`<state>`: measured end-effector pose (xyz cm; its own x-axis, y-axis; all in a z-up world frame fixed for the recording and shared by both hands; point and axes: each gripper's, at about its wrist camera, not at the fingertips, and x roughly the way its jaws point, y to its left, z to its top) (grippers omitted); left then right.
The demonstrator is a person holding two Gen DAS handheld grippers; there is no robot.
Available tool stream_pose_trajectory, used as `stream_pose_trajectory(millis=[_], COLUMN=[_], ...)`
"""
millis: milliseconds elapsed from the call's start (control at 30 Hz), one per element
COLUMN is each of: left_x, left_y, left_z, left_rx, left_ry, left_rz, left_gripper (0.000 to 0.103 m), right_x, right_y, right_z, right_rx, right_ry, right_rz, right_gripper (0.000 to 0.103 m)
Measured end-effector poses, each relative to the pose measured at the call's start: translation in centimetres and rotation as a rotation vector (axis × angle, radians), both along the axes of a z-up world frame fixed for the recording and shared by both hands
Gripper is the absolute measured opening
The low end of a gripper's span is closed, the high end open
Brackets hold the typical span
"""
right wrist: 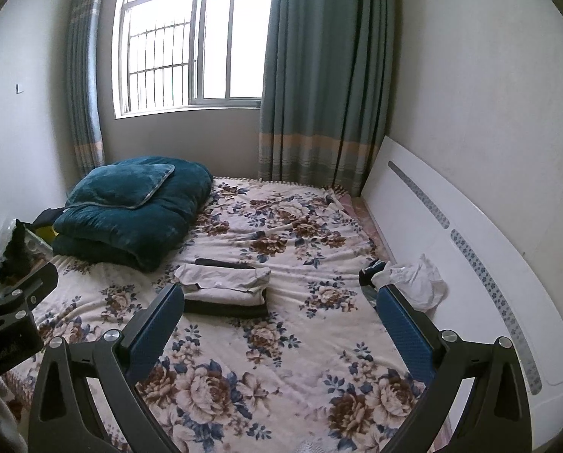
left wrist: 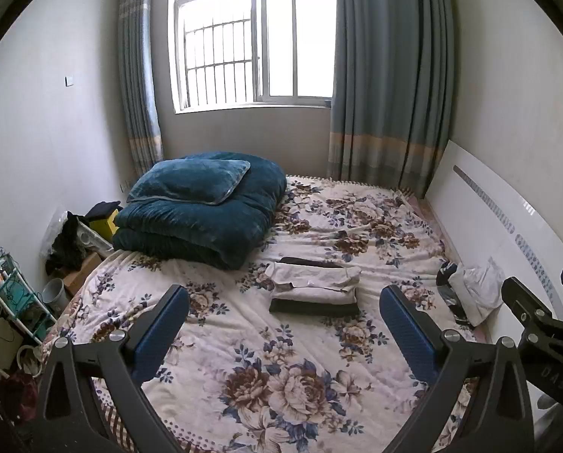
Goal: Fold small clothes
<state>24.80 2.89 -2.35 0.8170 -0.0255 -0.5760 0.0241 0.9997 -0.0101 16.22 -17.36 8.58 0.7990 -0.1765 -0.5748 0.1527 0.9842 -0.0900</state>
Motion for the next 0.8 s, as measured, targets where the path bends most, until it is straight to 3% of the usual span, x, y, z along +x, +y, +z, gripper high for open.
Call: stream_pose_trajectory(millis=[800], left_x=[-0.4], left_y=[0.4], left_z=[0.9], left_rx=[-0.005], left_ry=[-0.011], left_rz=[0.002], left_gripper=[0.103], right_x=[-1.2], right_y=[1.3], right_z=[0.3], right_rx=[0.010], right_ry=[-0.016], right_rz=[0.014], right_gripper=[0.103])
